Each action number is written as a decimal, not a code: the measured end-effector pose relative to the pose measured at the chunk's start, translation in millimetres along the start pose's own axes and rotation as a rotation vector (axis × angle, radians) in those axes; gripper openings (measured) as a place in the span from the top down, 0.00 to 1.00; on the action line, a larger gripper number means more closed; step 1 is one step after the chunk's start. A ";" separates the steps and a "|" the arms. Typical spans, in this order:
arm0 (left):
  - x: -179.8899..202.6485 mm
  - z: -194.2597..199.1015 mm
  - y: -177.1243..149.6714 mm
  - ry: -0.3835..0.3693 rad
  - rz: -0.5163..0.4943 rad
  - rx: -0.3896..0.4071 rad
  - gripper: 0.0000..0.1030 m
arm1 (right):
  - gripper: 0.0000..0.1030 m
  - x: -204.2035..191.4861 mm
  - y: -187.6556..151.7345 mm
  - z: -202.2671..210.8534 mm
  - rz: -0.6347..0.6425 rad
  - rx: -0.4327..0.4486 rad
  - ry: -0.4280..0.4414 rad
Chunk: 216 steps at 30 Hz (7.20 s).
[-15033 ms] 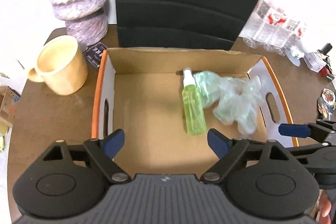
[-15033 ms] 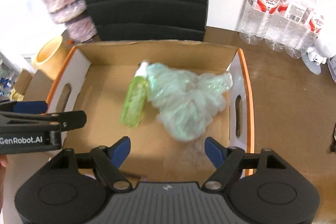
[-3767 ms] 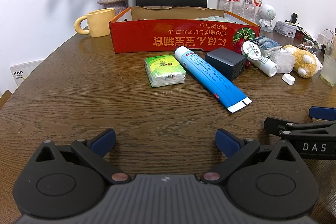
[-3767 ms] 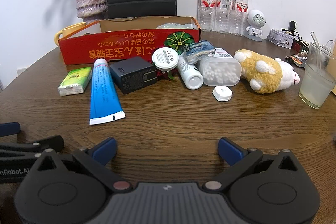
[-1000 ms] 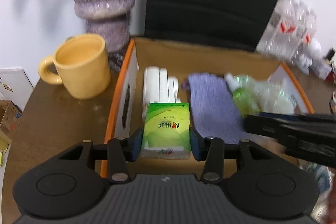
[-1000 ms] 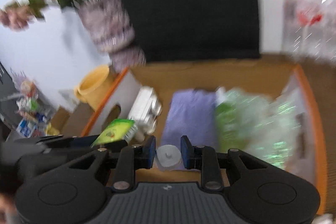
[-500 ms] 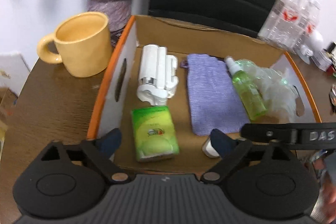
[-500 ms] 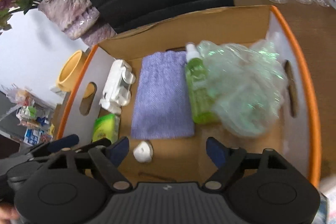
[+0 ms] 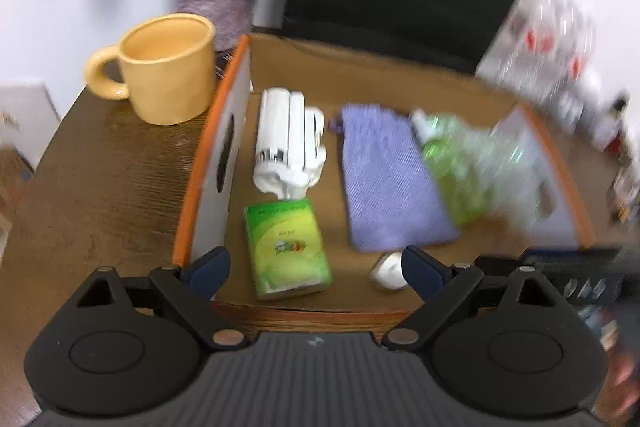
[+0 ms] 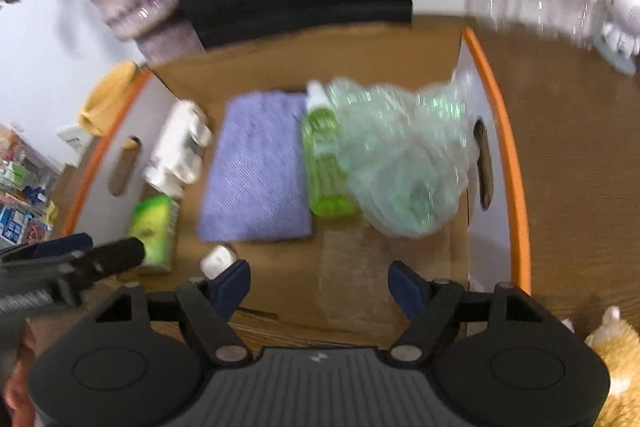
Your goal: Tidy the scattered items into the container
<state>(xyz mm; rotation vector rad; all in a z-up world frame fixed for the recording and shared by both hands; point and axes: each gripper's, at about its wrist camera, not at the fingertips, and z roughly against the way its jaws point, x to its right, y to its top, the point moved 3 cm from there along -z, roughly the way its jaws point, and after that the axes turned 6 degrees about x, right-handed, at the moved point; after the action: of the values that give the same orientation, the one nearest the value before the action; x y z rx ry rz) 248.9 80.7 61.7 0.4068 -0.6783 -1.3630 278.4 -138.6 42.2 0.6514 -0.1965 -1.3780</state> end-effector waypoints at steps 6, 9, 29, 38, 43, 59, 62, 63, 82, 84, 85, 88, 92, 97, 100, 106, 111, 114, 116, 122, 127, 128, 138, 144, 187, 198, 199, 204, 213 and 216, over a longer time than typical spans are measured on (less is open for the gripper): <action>16.0 33.3 -27.1 0.015 -0.056 0.061 0.00 | 0.10 -5.8 1.9 38.9 0.026 0.069 -0.020; 19.5 46.0 -58.5 0.018 -0.070 0.100 0.00 | 0.10 -3.7 -10.2 46.8 0.060 0.065 -0.080; 59.0 84.5 -241.7 0.091 -0.317 0.322 0.00 | 0.00 49.4 -251.2 112.6 0.157 0.440 -0.037; 45.3 77.0 -240.0 0.062 -0.198 0.277 0.00 | 0.00 63.7 -253.2 112.4 0.080 0.479 0.007; 46.2 75.7 -241.6 0.069 -0.214 0.271 0.00 | 0.00 83.3 -249.7 110.0 -0.063 0.494 0.053; 46.9 84.4 -252.8 0.115 -0.196 0.274 0.00 | 0.00 27.5 -261.0 97.4 0.267 0.431 -0.236; 48.0 83.6 -252.2 0.123 -0.190 0.274 0.00 | 0.00 29.0 -260.6 96.8 0.263 0.432 -0.244; 48.6 83.2 -251.9 0.126 -0.186 0.274 0.00 | 0.00 30.3 -260.2 96.7 0.255 0.429 -0.240; 48.9 82.3 -251.6 0.126 -0.181 0.274 0.00 | 0.00 37.7 -258.9 94.8 0.177 0.384 -0.167; 49.0 82.4 -251.6 0.126 -0.181 0.274 0.00 | 0.00 36.2 -260.2 94.5 0.173 0.375 -0.141; 49.0 82.4 -251.6 0.126 -0.181 0.274 0.00 | 0.00 34.4 -260.9 94.6 0.183 0.376 -0.136; 48.9 82.4 -251.6 0.126 -0.181 0.274 0.00 | 0.00 30.8 -260.7 93.4 0.202 0.368 -0.122; 48.7 82.4 -251.5 0.126 -0.181 0.274 0.00 | 0.00 28.5 -259.9 92.7 0.204 0.405 -0.133; 48.5 83.0 -251.6 0.123 -0.180 0.276 0.00 | 0.00 34.8 -248.7 95.3 0.165 0.435 -0.117; 49.8 89.6 -249.7 0.062 -0.199 0.320 0.00 | 0.00 39.3 -239.8 98.3 0.150 0.455 -0.108; 77.2 72.3 -207.1 -0.004 -0.218 0.317 0.00 | 0.07 48.2 -222.0 104.4 0.118 0.495 -0.089; 90.9 32.6 -184.3 -0.063 -0.155 0.216 0.09 | 0.29 56.1 -194.9 99.6 0.083 0.480 -0.023; 91.6 30.2 -185.6 -0.042 -0.194 0.235 0.33 | 0.38 55.1 -176.0 86.1 0.105 0.466 -0.048; 86.8 35.4 -189.6 -0.044 -0.187 0.241 0.51 | 0.41 54.7 -170.5 75.1 0.099 0.432 -0.065; 68.6 54.6 -203.4 -0.059 -0.140 0.244 0.64 | 0.73 56.7 -178.4 60.3 0.023 0.425 -0.041; 54.8 77.1 -219.2 -0.070 -0.103 0.221 0.65 | 0.73 52.5 -204.3 75.2 0.021 0.413 -0.061; 52.6 84.4 -226.0 -0.068 -0.108 0.217 0.65 | 0.73 49.6 -215.2 81.6 0.033 0.408 -0.066; 37.9 125.6 -267.2 -0.027 -0.128 0.193 0.39 | 0.27 26.0 -283.6 121.6 0.094 0.384 -0.071; 38.2 114.6 -265.6 0.025 -0.149 0.269 0.39 | 0.21 19.5 -280.1 104.1 0.155 0.416 -0.165; 34.9 -20.5 27.3 -0.085 0.112 0.185 0.65 | 0.75 -44.7 6.0 27.5 0.067 0.317 0.174; 16.4 -92.9 52.6 -0.146 0.184 0.013 0.28 | 0.47 -34.0 63.5 -88.2 0.047 0.014 0.123; 14.5 -90.5 53.2 -0.142 0.187 0.013 0.26 | 0.47 -32.9 63.4 -81.7 0.047 0.026 0.129; 12.3 -65.6 52.0 -0.067 0.161 0.006 0.21 | 0.33 -24.6 65.6 -44.3 0.110 0.029 0.038; 32.5 -7.1 18.0 0.044 -0.052 -0.005 0.00 | 0.24 15.2 28.8 8.4 0.092 -0.031 -0.101; 43.1 9.4 1.2 0.056 -0.116 -0.022 0.00 | 0.22 21.4 10.0 27.1 0.061 -0.035 -0.099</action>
<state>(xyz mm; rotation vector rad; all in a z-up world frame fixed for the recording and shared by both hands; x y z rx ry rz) 246.4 39.9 78.5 0.4709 -0.6012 -1.4620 277.8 -166.8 64.4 0.5449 -0.2687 -1.3531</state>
